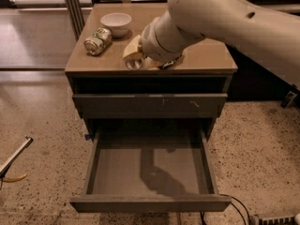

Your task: Place redbull can into middle drawer

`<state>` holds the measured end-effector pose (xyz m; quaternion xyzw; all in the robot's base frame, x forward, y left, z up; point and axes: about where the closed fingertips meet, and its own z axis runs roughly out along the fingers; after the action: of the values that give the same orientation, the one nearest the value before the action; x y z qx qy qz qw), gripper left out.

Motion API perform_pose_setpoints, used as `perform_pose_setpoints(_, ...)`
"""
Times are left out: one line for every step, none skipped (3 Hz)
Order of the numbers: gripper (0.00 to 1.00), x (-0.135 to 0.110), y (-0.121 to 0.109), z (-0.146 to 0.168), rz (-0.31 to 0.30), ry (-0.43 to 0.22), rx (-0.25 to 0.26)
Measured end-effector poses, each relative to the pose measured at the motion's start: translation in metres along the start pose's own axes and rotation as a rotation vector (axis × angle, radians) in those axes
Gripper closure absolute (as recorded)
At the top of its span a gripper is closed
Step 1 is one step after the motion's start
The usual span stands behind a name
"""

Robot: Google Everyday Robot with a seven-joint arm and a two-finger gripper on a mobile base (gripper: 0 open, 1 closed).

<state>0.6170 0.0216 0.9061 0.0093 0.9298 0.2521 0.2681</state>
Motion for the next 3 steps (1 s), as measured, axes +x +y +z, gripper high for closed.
perform_pose_setpoints(1.0,0.026,0.002,-0.006,-0.001,-0.023,-0.144)
perform_pose_setpoints(1.0,0.05,0.006,-0.007,0.029,0.035,-0.303)
perform_pose_setpoints(1.0,0.076,-0.017,-0.014,-0.049,0.134,-0.378)
